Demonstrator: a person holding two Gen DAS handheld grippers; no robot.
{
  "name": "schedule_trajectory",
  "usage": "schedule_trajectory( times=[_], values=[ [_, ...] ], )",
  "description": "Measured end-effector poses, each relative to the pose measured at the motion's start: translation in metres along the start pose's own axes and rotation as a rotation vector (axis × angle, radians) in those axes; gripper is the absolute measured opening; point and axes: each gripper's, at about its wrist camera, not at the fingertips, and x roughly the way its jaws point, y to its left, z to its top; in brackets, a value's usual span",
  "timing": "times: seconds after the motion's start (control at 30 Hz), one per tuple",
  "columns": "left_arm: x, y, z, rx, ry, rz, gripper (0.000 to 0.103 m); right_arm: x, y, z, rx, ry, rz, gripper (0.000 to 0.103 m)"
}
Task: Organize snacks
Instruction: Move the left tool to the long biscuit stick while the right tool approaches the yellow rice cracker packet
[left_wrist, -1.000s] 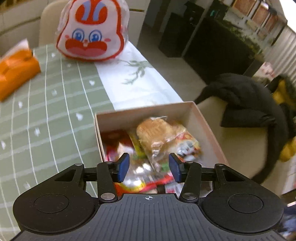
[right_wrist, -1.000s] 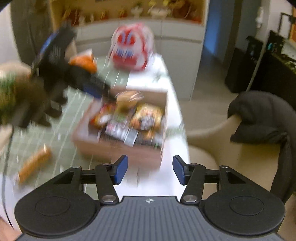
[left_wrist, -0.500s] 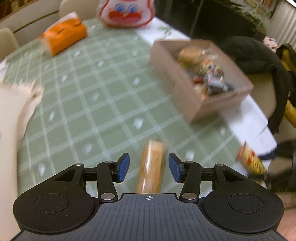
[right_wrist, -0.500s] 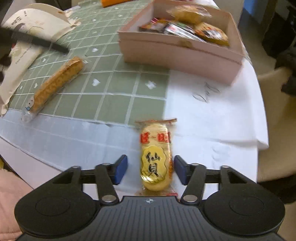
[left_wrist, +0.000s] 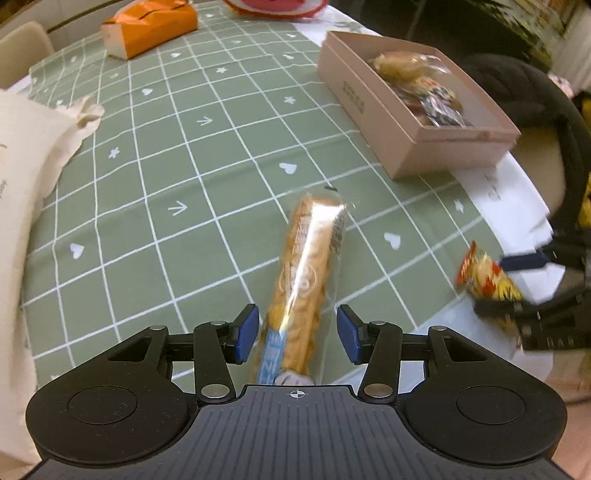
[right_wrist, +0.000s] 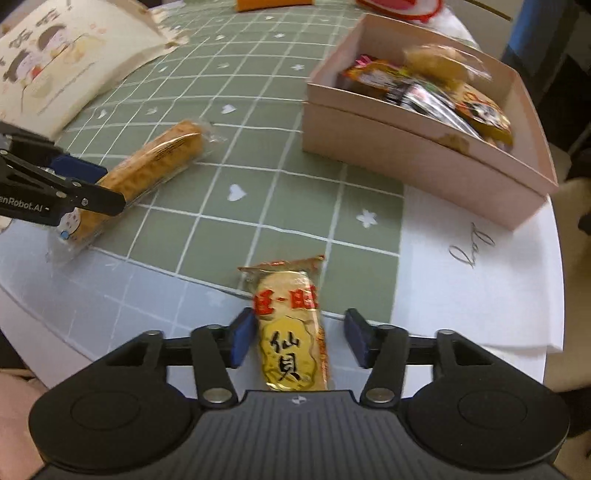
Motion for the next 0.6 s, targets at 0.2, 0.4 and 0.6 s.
schedule_trajectory(
  times=[0.2,0.4,0.6],
  values=[
    [0.01,-0.013,0.01,-0.005,0.014,-0.008,0.044,-0.005,-0.009,-0.014,0.061,-0.032,-0.001,0.069],
    [0.011,-0.043,0.007,0.022,0.054,-0.117,0.036,-0.005,-0.013,-0.026,0.117,-0.089,0.014,0.086],
    [0.013,-0.06,0.001,0.049,0.069,-0.141,0.036,0.0,-0.005,-0.03,0.048,-0.06,0.037,0.103]
  ],
)
